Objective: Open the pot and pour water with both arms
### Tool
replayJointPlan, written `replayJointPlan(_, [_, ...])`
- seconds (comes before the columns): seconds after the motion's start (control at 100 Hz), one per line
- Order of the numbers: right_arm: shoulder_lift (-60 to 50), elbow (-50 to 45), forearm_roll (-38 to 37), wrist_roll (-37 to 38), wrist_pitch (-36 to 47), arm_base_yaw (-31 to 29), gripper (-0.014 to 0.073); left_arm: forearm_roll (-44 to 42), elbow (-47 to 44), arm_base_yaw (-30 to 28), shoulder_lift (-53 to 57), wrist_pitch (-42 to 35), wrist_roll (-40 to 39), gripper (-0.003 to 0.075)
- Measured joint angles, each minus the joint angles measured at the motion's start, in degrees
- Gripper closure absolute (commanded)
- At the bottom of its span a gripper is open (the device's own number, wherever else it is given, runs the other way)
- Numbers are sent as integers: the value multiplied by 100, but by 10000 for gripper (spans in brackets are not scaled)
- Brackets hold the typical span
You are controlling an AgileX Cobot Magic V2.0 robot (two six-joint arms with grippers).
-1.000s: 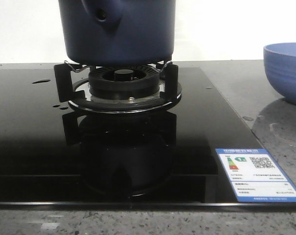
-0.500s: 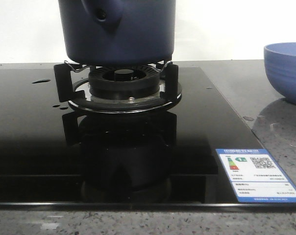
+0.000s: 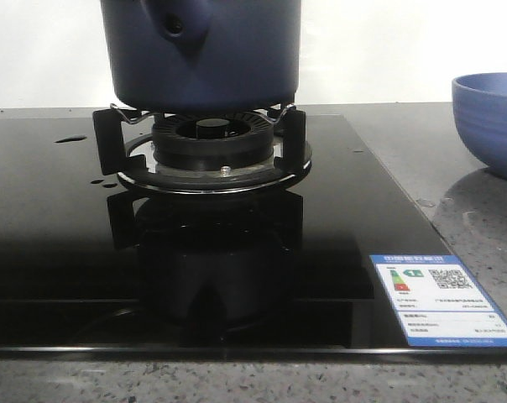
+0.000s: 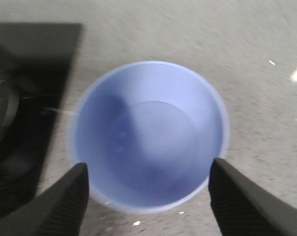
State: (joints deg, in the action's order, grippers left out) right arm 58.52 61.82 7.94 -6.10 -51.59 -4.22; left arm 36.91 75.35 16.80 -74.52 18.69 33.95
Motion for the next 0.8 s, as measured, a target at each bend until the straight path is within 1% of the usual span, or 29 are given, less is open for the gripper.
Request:
replayJointPlan(0.19, [1147, 612, -94, 25, -433, -420, 128, -22, 0, -333, 184, 63, 0, 393])
replayJointPlan(0.38, [2053, 682, -229, 25, -537, -574, 129, -22, 0, -411, 249, 144, 0, 393])
replayJointPlan(0.46, [2329, 682, -238, 25, -546, -574, 163, -22, 0, -411, 249, 158, 4, 393])
replayJointPlan(0.53, [2526, 682, -238, 25, -546, -574, 245, -22, 0, -411, 249, 184, 4, 393])
replayJointPlan(0.54, [2542, 682, -238, 25, -546, -574, 278, -22, 0, -411, 249, 192, 4, 393])
replayJointPlan(0.55, [2572, 682, -238, 25, -546, -574, 278, -22, 0, -411, 249, 192, 4, 393])
replayJointPlan(0.6, [2662, 682, -238, 25, -546, -574, 366, -22, 0, -411, 249, 197, 13, 393])
replayJointPlan(0.65, [2711, 682, -238, 25, -546, -574, 473, -22, 0, -411, 249, 206, 13, 393])
replayJointPlan(0.75, [2751, 682, -238, 25, -525, -574, 646, -32, 0, -411, 249, 210, 13, 393])
replayJointPlan(0.77, [2751, 682, -238, 25, -525, -574, 668, -32, 0, -411, 249, 210, 13, 393])
replayJointPlan(0.8, [2751, 682, -249, 25, -525, -574, 666, -32, 0, -411, 249, 220, 13, 393])
